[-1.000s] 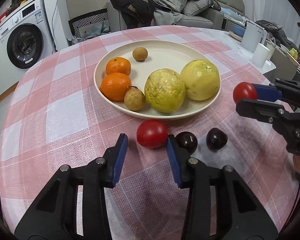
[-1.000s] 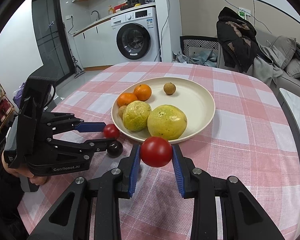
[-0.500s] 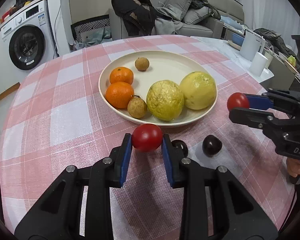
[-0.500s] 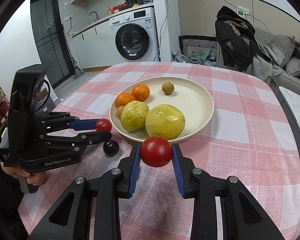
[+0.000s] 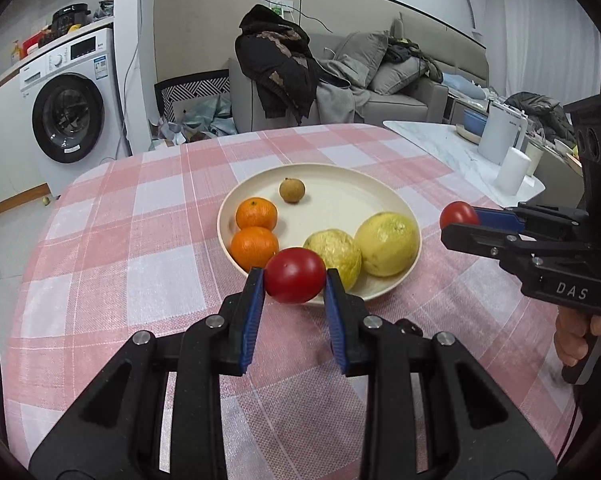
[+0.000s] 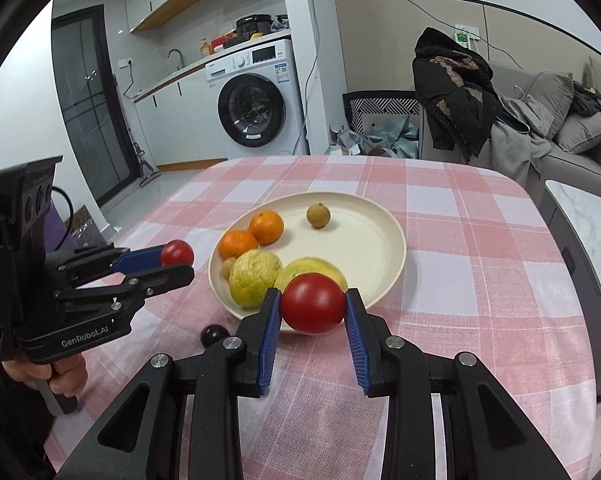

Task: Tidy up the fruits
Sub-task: 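Carry both red tomatoes onto the cream plate and open both grippers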

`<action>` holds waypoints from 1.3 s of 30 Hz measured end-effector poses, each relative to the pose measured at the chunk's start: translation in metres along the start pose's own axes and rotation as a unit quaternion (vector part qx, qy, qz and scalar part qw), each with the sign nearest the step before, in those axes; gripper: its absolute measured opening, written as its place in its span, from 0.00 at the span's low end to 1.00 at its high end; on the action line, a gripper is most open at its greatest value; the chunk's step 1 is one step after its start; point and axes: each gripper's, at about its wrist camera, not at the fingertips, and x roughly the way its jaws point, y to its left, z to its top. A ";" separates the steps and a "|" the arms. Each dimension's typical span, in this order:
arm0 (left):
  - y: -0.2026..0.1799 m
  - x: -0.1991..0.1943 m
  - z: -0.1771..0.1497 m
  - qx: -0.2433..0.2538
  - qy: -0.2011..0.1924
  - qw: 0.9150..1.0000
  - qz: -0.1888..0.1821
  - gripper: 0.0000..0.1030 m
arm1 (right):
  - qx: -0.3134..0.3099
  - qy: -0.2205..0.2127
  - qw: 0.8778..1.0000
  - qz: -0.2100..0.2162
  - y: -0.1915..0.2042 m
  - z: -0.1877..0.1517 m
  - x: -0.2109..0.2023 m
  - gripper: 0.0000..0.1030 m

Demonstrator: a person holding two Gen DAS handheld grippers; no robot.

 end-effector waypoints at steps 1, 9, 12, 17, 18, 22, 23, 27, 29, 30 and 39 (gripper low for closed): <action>0.000 -0.001 0.002 -0.002 -0.002 1.000 0.001 0.26 | 0.002 -0.002 1.000 -0.001 -0.001 0.002 -0.001 0.32; -0.002 0.003 0.016 -0.010 -0.006 1.000 0.006 0.26 | 0.012 -0.014 1.000 -0.005 -0.009 0.019 0.004 0.32; -0.003 0.008 0.022 -0.010 -0.009 1.000 0.010 0.26 | 0.016 -0.008 1.000 -0.007 -0.013 0.022 0.009 0.32; -0.007 0.023 0.031 -0.003 -0.009 1.000 0.013 0.26 | 0.026 -0.004 1.000 -0.012 -0.020 0.027 0.017 0.32; -0.007 0.027 0.033 -0.003 -0.007 1.000 0.011 0.26 | 0.031 -0.003 0.999 -0.012 -0.022 0.028 0.019 0.32; -0.009 0.040 0.036 -0.006 0.001 1.000 0.014 0.26 | 0.042 0.002 0.999 -0.013 -0.025 0.032 0.026 0.32; -0.009 0.044 0.036 -0.007 0.002 1.000 0.014 0.26 | 0.044 0.003 0.999 -0.012 -0.024 0.032 0.028 0.32; -0.007 0.053 0.034 -0.012 0.006 1.000 0.016 0.26 | 0.057 0.007 0.998 -0.007 -0.025 0.036 0.039 0.32; -0.005 0.057 0.033 -0.015 0.006 1.000 0.016 0.26 | 0.062 0.009 0.998 -0.008 -0.024 0.036 0.043 0.32; -0.004 0.058 0.033 -0.015 0.006 1.000 0.018 0.26 | 0.062 0.008 0.998 -0.010 -0.023 0.036 0.046 0.32; 0.000 0.065 0.031 -0.021 0.003 1.000 0.020 0.26 | 0.073 0.019 0.996 -0.039 -0.036 0.032 0.061 0.32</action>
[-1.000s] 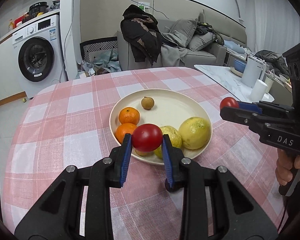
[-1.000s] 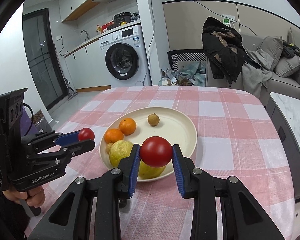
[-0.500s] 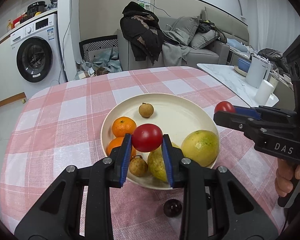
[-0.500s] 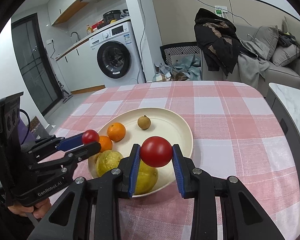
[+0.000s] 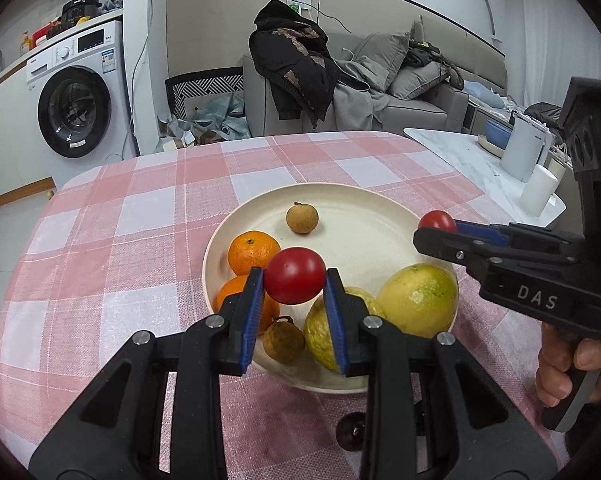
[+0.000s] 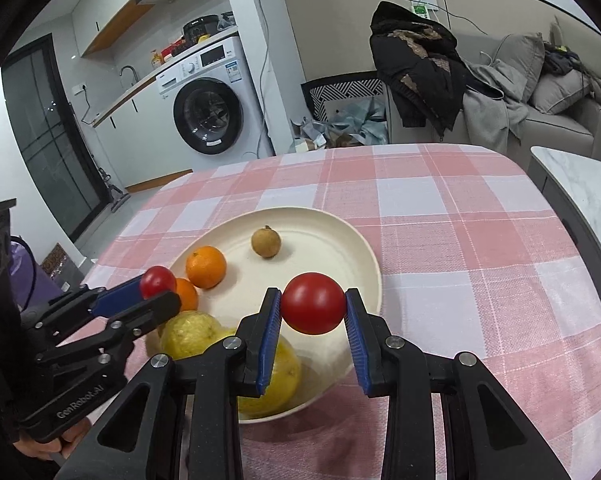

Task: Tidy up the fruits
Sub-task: 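Carry both red tomatoes onto the cream plate and open both grippers, then withdraw both tools from the plate toward the dark plums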

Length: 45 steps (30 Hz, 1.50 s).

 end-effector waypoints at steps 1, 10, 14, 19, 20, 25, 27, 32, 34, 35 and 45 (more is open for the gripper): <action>0.000 0.000 0.000 0.000 -0.001 1.000 0.000 0.26 | 0.003 0.000 1.000 -0.001 -0.002 0.000 0.001 0.32; 0.001 0.000 0.001 -0.001 -0.003 1.000 -0.001 0.26 | 0.023 0.015 1.000 0.002 -0.010 -0.004 0.007 0.32; 0.000 -0.001 0.000 -0.001 -0.002 1.000 -0.001 0.26 | 0.025 0.008 1.000 0.006 -0.011 -0.003 0.006 0.32; 0.001 -0.001 0.000 -0.001 -0.003 1.000 0.001 0.26 | 0.028 -0.003 1.000 0.004 -0.011 -0.002 0.002 0.36; 0.001 -0.002 -0.001 -0.001 -0.002 1.000 0.001 0.26 | 0.027 -0.004 1.000 0.004 -0.011 -0.002 0.002 0.37; 0.004 -0.008 -0.002 -0.003 0.003 1.000 0.005 0.43 | 0.014 -0.016 1.000 -0.003 -0.010 -0.002 -0.006 0.50; 0.005 -0.014 -0.004 0.002 -0.002 1.000 0.009 0.56 | 0.003 -0.018 1.000 -0.008 -0.008 -0.004 -0.009 0.52; 0.005 -0.035 -0.012 0.020 -0.015 0.999 0.020 0.81 | -0.017 -0.022 1.000 -0.009 -0.006 -0.010 -0.021 0.71; 0.003 -0.042 -0.015 0.023 -0.013 0.999 0.019 0.84 | -0.024 -0.021 0.999 -0.002 -0.005 -0.013 -0.026 0.85; 0.003 -0.046 -0.018 0.024 -0.014 0.999 0.020 0.86 | -0.028 -0.022 0.999 -0.001 -0.003 -0.014 -0.028 0.88; -0.004 -0.080 -0.042 0.022 -0.030 0.999 0.023 0.99 | -0.057 -0.026 0.998 0.000 0.006 -0.031 -0.048 1.00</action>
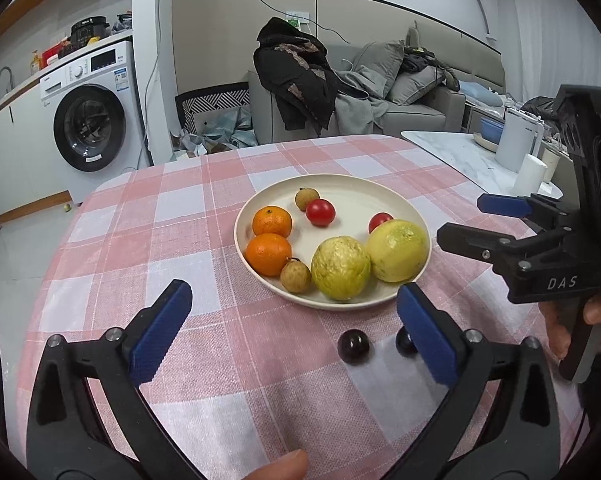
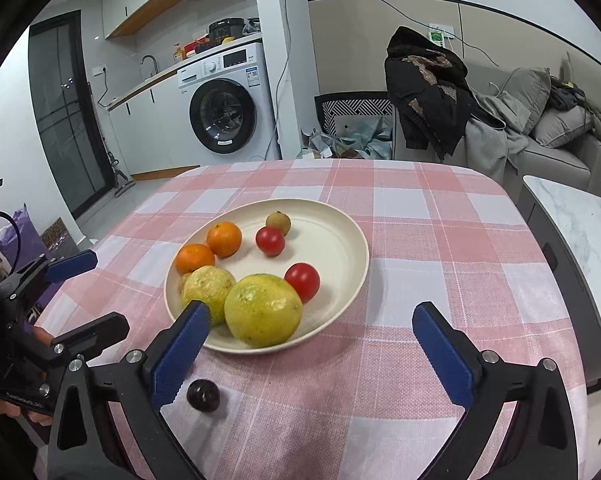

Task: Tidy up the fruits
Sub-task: 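Withdraw both tools from the plate toward the dark plums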

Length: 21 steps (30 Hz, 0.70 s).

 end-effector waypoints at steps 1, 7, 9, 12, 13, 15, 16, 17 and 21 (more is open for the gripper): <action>-0.001 -0.003 -0.003 0.002 -0.004 1.000 0.001 0.99 | -0.001 0.000 1.000 0.004 0.000 -0.002 -0.002 1.00; -0.001 -0.013 -0.015 0.005 -0.005 1.000 0.005 0.99 | -0.010 0.006 1.000 0.014 0.006 -0.015 -0.008 1.00; -0.001 -0.013 -0.017 0.004 -0.003 1.000 0.008 0.99 | -0.015 0.011 1.000 0.017 0.009 -0.018 -0.008 1.00; 0.000 -0.012 -0.020 0.002 0.001 1.000 0.008 0.99 | -0.031 0.023 0.999 0.019 0.015 -0.023 -0.006 1.00; 0.000 -0.011 -0.021 0.002 0.003 1.000 0.007 0.99 | -0.036 0.027 0.999 0.018 0.018 -0.024 -0.005 1.00; 0.001 -0.009 -0.023 0.005 0.007 1.000 0.008 0.99 | -0.049 0.036 0.998 0.021 0.023 -0.027 -0.002 1.00; 0.000 -0.009 -0.025 0.007 0.009 1.000 0.009 0.99 | -0.054 0.040 0.997 0.023 0.026 -0.029 -0.002 1.00; 0.000 -0.008 -0.026 0.010 0.011 1.000 0.010 0.99 | -0.058 0.044 0.997 0.025 0.028 -0.030 -0.001 1.00; 0.000 -0.007 -0.028 0.010 0.020 1.000 0.009 0.99 | -0.077 0.062 0.994 0.035 0.038 -0.036 0.003 1.00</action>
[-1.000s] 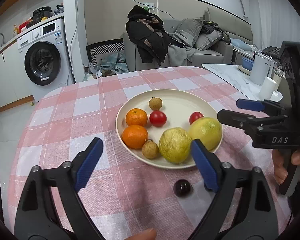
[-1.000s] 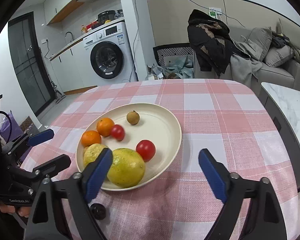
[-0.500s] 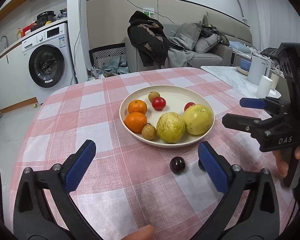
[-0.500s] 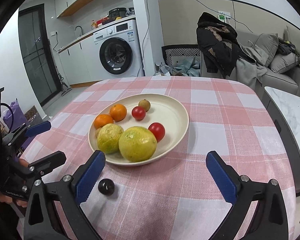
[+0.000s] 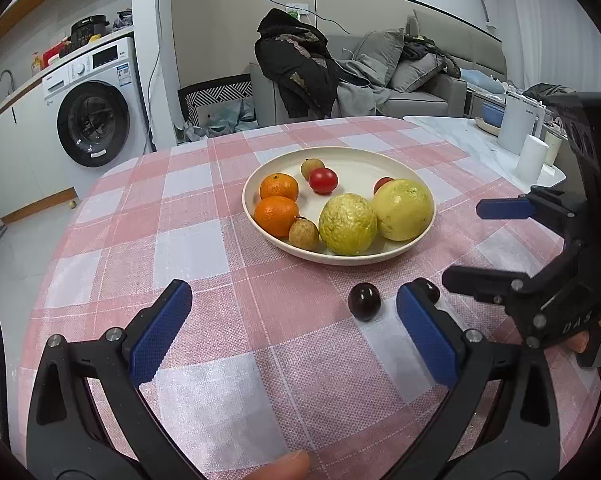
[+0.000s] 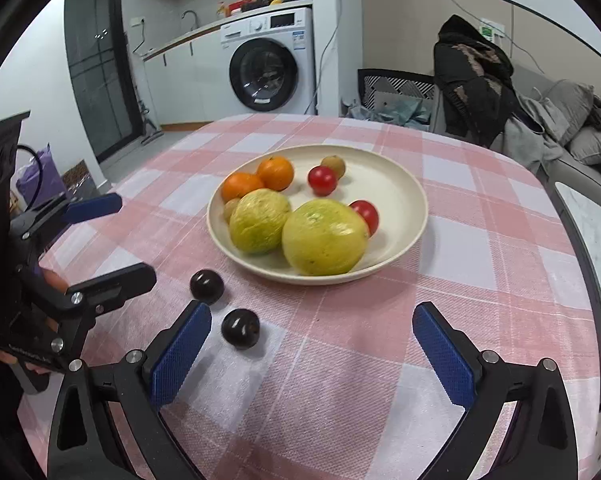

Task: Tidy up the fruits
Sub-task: 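Withdraw both tools from the plate toward the dark plums, then grasp a dark plum with the right gripper while the left gripper grasps the other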

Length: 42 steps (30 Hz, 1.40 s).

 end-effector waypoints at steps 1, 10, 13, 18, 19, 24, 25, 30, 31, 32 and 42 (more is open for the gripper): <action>0.000 0.000 0.000 -0.001 0.000 1.000 0.000 0.99 | -0.006 0.007 1.000 0.004 0.003 -0.001 0.001 1.00; 0.002 0.009 0.001 -0.003 0.015 1.000 0.006 0.99 | -0.043 0.053 0.998 0.018 0.021 -0.009 0.015 0.96; 0.004 0.011 0.002 -0.007 0.019 1.000 0.008 0.99 | -0.042 0.055 0.997 0.023 0.022 -0.008 0.016 0.89; 0.004 0.014 0.001 -0.005 0.027 1.000 0.012 0.99 | -0.043 0.059 0.997 0.031 0.023 -0.007 0.019 0.79; 0.003 0.014 0.001 -0.005 0.027 1.000 0.012 0.99 | -0.044 0.059 0.997 0.031 0.023 -0.007 0.019 0.77; 0.004 0.015 0.001 -0.006 0.028 0.999 0.013 0.99 | -0.051 0.061 0.996 0.041 0.026 -0.006 0.021 0.65; 0.004 0.015 0.001 -0.006 0.029 0.999 0.013 0.99 | -0.053 0.062 0.996 0.043 0.027 -0.006 0.021 0.63; 0.004 0.015 0.001 -0.006 0.030 0.999 0.012 0.99 | -0.061 0.067 0.995 0.046 0.031 -0.006 0.024 0.60; 0.004 0.015 0.001 -0.006 0.030 0.999 0.012 0.99 | -0.064 0.068 0.995 0.046 0.033 -0.006 0.025 0.58; 0.004 0.015 0.001 -0.006 0.030 0.999 0.012 0.99 | -0.067 0.069 0.994 0.045 0.034 -0.006 0.025 0.58; 0.004 0.015 0.001 -0.006 0.030 0.999 0.011 0.99 | -0.072 0.068 0.994 0.034 0.037 -0.005 0.027 0.40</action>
